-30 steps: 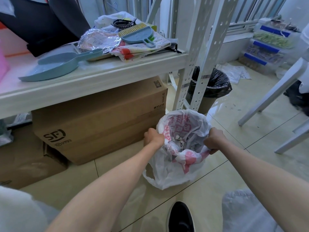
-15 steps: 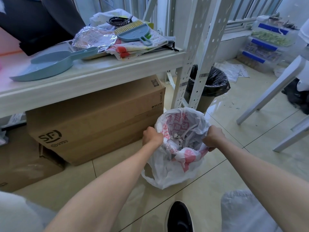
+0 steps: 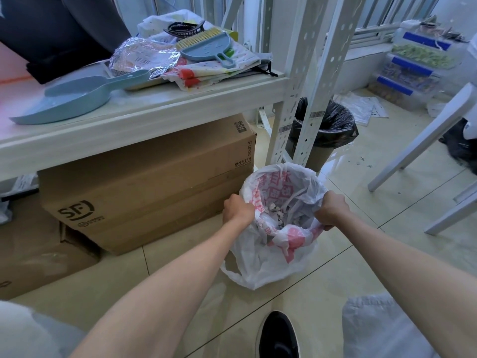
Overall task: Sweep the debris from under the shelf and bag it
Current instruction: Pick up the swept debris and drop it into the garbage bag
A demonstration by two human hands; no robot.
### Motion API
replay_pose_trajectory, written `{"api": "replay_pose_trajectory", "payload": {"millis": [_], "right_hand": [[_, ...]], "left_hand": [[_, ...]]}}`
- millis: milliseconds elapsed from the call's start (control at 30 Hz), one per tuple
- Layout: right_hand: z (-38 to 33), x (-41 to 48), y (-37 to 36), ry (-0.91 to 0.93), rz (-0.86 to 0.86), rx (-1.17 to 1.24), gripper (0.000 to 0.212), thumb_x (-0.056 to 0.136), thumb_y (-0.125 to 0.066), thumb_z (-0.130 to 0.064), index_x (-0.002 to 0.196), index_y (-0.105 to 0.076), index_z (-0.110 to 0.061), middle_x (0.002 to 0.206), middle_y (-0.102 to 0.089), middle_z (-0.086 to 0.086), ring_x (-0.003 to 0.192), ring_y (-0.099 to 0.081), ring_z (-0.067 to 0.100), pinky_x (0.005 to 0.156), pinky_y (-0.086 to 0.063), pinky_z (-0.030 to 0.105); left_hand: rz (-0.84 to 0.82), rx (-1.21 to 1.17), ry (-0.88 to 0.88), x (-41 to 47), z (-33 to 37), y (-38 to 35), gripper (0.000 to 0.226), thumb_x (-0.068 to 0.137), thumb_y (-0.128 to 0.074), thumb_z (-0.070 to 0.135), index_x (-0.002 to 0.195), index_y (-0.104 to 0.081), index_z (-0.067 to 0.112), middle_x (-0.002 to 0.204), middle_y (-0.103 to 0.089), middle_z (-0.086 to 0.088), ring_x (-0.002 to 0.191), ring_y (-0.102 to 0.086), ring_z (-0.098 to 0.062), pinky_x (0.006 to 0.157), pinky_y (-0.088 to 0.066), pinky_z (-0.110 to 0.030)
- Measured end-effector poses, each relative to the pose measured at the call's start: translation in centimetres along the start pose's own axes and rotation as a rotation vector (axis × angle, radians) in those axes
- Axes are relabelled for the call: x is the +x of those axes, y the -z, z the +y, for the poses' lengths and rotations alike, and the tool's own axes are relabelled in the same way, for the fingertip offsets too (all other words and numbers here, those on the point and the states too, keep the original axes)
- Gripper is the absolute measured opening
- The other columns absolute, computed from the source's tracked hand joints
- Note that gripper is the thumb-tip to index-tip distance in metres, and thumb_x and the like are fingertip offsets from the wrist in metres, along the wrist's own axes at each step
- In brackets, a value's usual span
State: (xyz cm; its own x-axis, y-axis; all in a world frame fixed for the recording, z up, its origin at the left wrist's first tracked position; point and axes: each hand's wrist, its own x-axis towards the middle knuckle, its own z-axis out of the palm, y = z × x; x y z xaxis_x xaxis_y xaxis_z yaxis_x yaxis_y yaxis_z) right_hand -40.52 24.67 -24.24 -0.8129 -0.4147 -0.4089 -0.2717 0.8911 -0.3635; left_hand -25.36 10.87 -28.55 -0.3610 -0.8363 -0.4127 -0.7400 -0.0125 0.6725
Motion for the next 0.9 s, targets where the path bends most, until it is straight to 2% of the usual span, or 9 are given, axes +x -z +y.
{"api": "replay_pose_trajectory", "payload": {"millis": [67, 133, 233, 333, 467, 667, 767, 867, 900], "right_hand": [[0.0, -0.1, -0.1, -0.007, 0.001, 0.004, 0.007, 0.087, -0.054, -0.002, 0.094, -0.051, -0.002, 0.098, -0.06, 0.022, 0.077, -0.069, 0.039, 0.049, -0.059, 0.037], [0.0, -0.5, -0.1, -0.018, 0.003, -0.005, 0.009, 0.087, -0.054, -0.001, 0.096, -0.052, -0.001, 0.096, -0.059, 0.022, 0.077, -0.069, 0.039, 0.053, -0.06, 0.039], [0.1, -1.1, 0.3, -0.022, 0.029, -0.055, 0.008, 0.088, -0.053, -0.002, 0.095, -0.05, -0.004, 0.083, -0.053, 0.014, 0.08, -0.067, 0.038, 0.062, -0.06, 0.041], [-0.3, -1.5, 1.7, 0.005, 0.065, -0.139, 0.011, 0.089, -0.054, -0.01, 0.099, -0.049, -0.006, 0.09, -0.051, 0.013, 0.087, -0.064, 0.036, 0.079, -0.058, 0.045], [-1.5, -2.3, 3.6, 0.04, 0.11, -0.233, 0.012, 0.088, -0.053, -0.01, 0.093, -0.043, -0.01, 0.096, -0.048, 0.012, 0.084, -0.055, 0.031, 0.079, -0.056, 0.042], [-4.2, -4.2, 5.6, 0.102, 0.14, -0.314, 0.01, 0.09, -0.051, -0.018, 0.094, -0.044, -0.012, 0.108, -0.053, 0.012, 0.089, -0.052, 0.03, 0.075, -0.05, 0.037], [-6.3, -5.4, 6.7, 0.141, 0.172, -0.356, 0.013, 0.09, -0.051, -0.02, 0.097, -0.042, -0.012, 0.111, -0.055, 0.011, 0.097, -0.055, 0.031, 0.074, -0.044, 0.033], [-9.0, -6.9, 8.3, 0.176, 0.196, -0.344, 0.014, 0.09, -0.05, -0.022, 0.098, -0.043, -0.012, 0.103, -0.053, 0.01, 0.088, -0.052, 0.03, 0.071, -0.043, 0.033], [-9.9, -7.3, 8.8, 0.191, 0.203, -0.335, 0.014, 0.09, -0.05, -0.023, 0.098, -0.045, -0.012, 0.101, -0.054, 0.01, 0.085, -0.053, 0.03, 0.07, -0.044, 0.033]], "left_hand": [[0.0, -0.001, 0.004, -0.2, 0.0, 0.1, 0.032, 0.09, -0.056, 0.017, 0.114, -0.063, -0.004, 0.114, -0.064, -0.016, 0.096, -0.065, -0.032, 0.055, -0.039, -0.028], [-0.007, 0.007, 0.006, -0.4, -0.1, 0.2, 0.032, 0.09, -0.056, 0.019, 0.113, -0.063, -0.003, 0.113, -0.065, -0.015, 0.095, -0.065, -0.031, 0.055, -0.04, -0.027], [-0.028, 0.017, -0.002, -0.6, -0.1, 0.6, 0.035, 0.092, -0.056, 0.027, 0.111, -0.065, -0.001, 0.112, -0.066, -0.014, 0.094, -0.065, -0.031, 0.062, -0.044, -0.029], [-0.028, 0.027, -0.022, -1.0, 0.3, 1.8, 0.042, 0.093, -0.053, 0.04, 0.107, -0.067, 0.003, 0.108, -0.067, -0.012, 0.093, -0.065, -0.03, 0.072, -0.05, -0.034], [-0.009, 0.043, -0.067, -1.4, 1.0, 4.5, 0.049, 0.088, -0.051, 0.048, 0.105, -0.069, 0.007, 0.104, -0.069, -0.012, 0.091, -0.068, -0.03, 0.077, -0.054, -0.037], [0.013, 0.066, -0.115, -2.7, 2.3, 10.0, 0.034, 0.091, -0.052, 0.044, 0.068, -0.059, 0.019, 0.082, -0.068, -0.002, 0.081, -0.065, -0.022, 0.078, -0.053, -0.032], [0.043, 0.094, -0.134, -3.4, 3.1, 12.9, 0.027, 0.093, -0.051, 0.044, 0.082, -0.061, 0.021, 0.108, -0.066, -0.002, 0.104, -0.062, -0.026, 0.088, -0.048, -0.032], [0.095, 0.077, -0.157, -4.4, 3.9, 16.1, 0.043, 0.091, -0.051, 0.048, 0.12, -0.062, 0.019, 0.127, -0.061, -0.002, 0.118, -0.056, -0.027, 0.096, -0.047, -0.036], [0.109, 0.066, -0.168, -4.7, 4.2, 17.3, 0.047, 0.09, -0.051, 0.049, 0.125, -0.06, 0.02, 0.128, -0.06, -0.002, 0.119, -0.055, -0.026, 0.098, -0.047, -0.037]]}}
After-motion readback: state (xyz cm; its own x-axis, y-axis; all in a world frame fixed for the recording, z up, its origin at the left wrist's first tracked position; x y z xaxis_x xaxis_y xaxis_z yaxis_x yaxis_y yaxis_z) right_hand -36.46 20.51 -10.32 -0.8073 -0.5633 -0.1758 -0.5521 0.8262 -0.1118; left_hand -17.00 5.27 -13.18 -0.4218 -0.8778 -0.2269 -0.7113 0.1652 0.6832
